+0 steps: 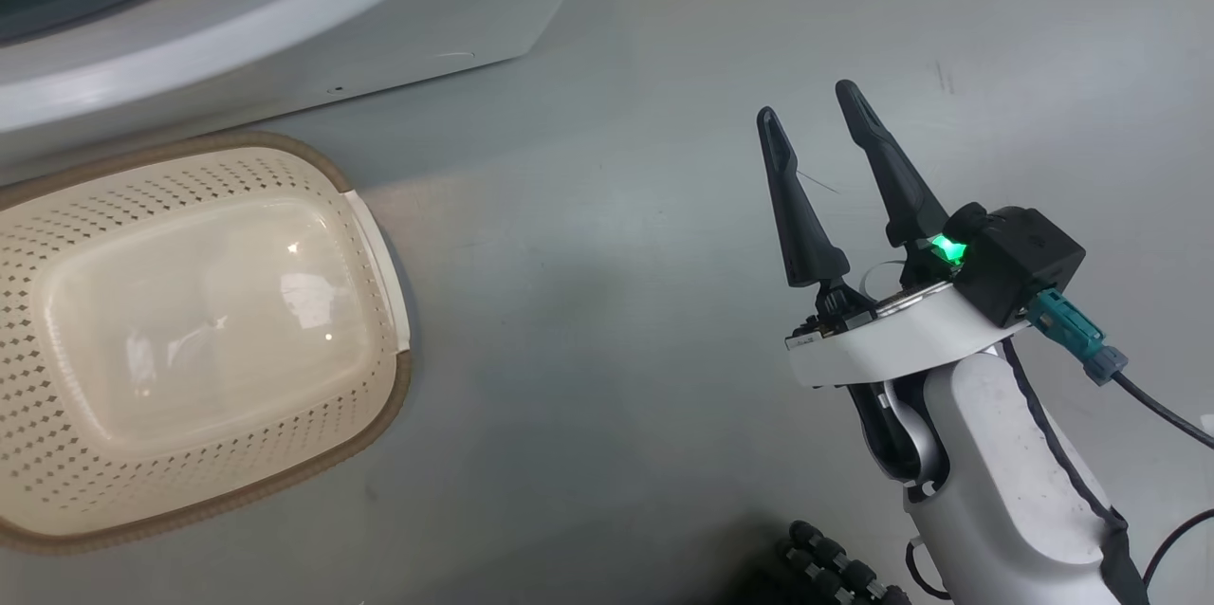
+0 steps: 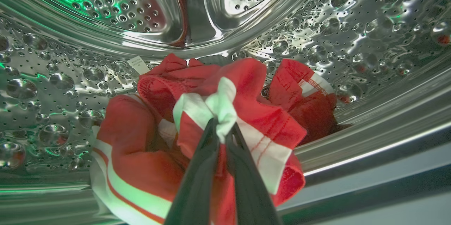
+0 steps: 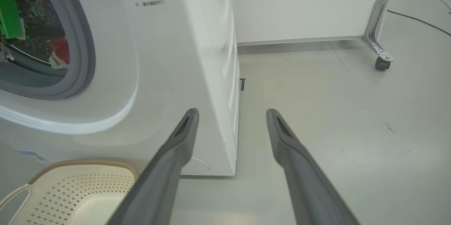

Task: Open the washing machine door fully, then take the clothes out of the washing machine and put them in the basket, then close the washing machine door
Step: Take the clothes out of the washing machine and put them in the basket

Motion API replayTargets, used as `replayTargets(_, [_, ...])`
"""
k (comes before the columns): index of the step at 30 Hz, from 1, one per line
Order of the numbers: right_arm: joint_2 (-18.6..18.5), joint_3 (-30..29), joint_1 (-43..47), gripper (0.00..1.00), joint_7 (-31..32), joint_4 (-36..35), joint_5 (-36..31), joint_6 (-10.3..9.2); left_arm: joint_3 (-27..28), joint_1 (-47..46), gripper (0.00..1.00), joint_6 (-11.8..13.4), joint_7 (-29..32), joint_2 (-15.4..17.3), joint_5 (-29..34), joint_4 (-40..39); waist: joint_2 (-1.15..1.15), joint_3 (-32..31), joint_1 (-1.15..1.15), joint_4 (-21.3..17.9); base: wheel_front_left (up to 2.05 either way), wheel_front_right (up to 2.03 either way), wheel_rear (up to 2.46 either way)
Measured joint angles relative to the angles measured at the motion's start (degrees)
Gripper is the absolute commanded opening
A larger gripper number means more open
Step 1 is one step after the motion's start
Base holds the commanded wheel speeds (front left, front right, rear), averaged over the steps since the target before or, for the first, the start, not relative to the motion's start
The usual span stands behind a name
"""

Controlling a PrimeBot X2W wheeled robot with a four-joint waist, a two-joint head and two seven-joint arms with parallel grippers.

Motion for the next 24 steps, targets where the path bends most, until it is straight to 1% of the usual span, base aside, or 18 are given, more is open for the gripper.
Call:
replayTargets(9, [0.0,-1.8,0.0,1.00,0.0,1.4,-2.1,0.05,-0.2,6.5,0.00,0.1,-11.0,-2.8,1.2,-2.0,0.00,-2.8,0.00,1.7,0.00,0.00,0.00])
replayTargets(17, [0.0,-2.8,1.3,1.00,0.0,2.8,-3.8,0.56,0.1,13.2,0.00,2.1,-21.3,-5.9,1.9,-4.2,0.00,-6.6,0.00,3.4,0.00,0.00,0.00])
replayTargets(19, [0.0,-3.3,2.4,1.00,0.0,3.3,-4.6,0.57,0.1,16.0,0.00,3.1,-24.8,-7.1,2.1,-5.1,0.00,-8.3,0.00,4.2,0.00,0.00,0.00])
replayTargets(22, [-0.1,-4.2,3.4,1.00,0.0,4.2,-5.0,0.96,0.3,18.4,0.00,4.1,-28.2,-8.1,2.4,-6.1,0.00,-10.1,0.00,4.9,0.00,0.00,0.00])
replayTargets(24, [-0.1,-4.5,4.2,1.00,0.0,4.5,-5.4,1.01,0.6,19.9,0.00,4.3,-30.5,-8.9,2.4,-7.0,0.00,-11.3,0.00,5.5,0.00,0.00,0.00])
